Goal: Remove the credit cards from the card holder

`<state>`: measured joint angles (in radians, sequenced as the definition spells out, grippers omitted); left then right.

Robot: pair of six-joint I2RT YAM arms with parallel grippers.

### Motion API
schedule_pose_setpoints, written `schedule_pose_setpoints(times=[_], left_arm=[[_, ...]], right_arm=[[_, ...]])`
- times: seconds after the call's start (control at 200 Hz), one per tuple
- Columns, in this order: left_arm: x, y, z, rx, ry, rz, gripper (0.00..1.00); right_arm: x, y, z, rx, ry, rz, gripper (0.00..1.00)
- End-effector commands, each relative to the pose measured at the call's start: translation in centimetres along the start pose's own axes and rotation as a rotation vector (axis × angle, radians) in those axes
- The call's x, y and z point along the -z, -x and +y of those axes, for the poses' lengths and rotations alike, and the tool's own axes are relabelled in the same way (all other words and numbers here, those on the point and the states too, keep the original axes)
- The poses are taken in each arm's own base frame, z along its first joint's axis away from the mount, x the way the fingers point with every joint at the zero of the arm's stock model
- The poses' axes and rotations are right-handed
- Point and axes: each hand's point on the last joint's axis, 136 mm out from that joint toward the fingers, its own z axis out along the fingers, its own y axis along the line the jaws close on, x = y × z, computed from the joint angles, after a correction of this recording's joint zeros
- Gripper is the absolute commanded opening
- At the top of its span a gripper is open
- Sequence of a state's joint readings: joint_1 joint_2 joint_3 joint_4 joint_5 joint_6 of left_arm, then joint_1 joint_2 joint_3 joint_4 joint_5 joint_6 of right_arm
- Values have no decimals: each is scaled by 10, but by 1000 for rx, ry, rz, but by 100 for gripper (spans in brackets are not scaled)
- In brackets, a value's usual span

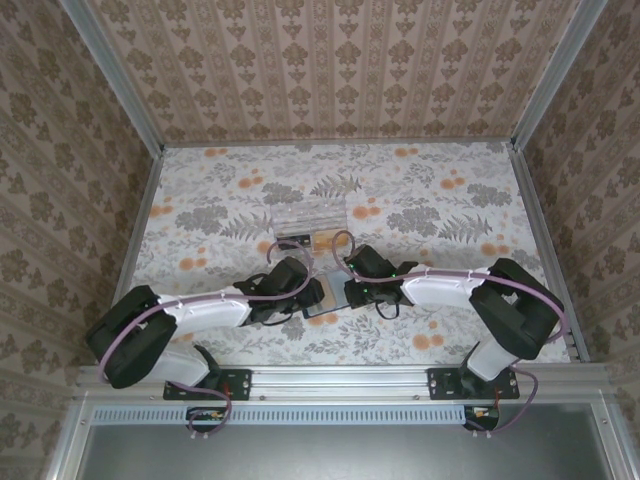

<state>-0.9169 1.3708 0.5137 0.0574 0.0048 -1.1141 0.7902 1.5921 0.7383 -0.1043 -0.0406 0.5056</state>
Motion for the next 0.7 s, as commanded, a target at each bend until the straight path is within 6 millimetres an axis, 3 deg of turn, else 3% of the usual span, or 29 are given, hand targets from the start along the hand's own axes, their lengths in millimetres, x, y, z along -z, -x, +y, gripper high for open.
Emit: schedule_pose_setpoints(times=[0.0, 0.195, 0.33, 0.5, 0.695], left_arm=[[-2, 2, -21, -23, -84, 0, 50], [-1, 4, -34, -43, -144, -7, 60], [3, 5, -33, -41, -138, -14, 60], [23, 16, -22, -60, -60, -69, 60], [27, 18, -29, -67, -94, -81, 57]], right_arm=[[-9, -16, -2, -21, 7, 51, 14], [-9, -18, -3, -26, 5, 55, 14], [-9, -19, -4, -28, 1, 56, 14], [-7, -18, -6, -29, -12, 51, 14], [-7, -16, -5, -32, -10, 47, 14]])
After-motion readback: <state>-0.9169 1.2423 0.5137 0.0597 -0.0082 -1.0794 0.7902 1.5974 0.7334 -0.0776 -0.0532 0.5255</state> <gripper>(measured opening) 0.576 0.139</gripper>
